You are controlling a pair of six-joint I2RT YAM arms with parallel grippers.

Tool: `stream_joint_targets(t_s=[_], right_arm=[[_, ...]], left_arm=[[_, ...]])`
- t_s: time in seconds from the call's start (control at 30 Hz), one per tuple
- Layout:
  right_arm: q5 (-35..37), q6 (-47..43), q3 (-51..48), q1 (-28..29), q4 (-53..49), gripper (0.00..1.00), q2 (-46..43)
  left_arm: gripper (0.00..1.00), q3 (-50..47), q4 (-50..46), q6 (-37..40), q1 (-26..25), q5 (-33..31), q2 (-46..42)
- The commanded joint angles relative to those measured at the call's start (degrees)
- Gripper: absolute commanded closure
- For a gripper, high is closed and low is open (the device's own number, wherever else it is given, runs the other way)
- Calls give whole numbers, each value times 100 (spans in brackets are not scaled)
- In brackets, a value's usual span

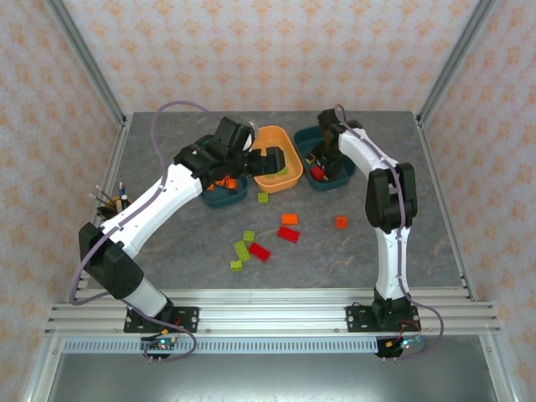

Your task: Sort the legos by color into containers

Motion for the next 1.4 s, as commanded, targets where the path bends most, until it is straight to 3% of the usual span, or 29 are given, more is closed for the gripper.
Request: stream_joint_targets(t_s=[0.0, 0.13, 0.27, 0.4, 0.6, 0.83, 1.37], right_arm=[[312, -115, 178, 37, -75, 37, -664], [686, -713, -570, 339, 470, 38, -1598], [819, -1404, -2452, 919, 1886, 39, -3051], [352, -1317, -4249, 1186, 2925, 39, -4271], [138, -1112, -5848, 1275, 3417, 38, -5771], [431, -1290, -6336, 1264, 2870, 37, -6972], [433, -1268, -6257, 1244, 2367, 37, -7201]], left_arm=[[4, -259, -634, 143, -73, -497, -191], [9, -783, -589, -110, -149, -798, -181], [13, -1083, -324, -290, -558, -1470, 191], [15, -1016, -123, -335, -961, -2350, 927], [14, -908, 98, -517, -958, -2968, 1852], [18, -884, 743, -407, -790, -2476, 2399], [35, -409, 1189, -300, -492, -2589, 3052]])
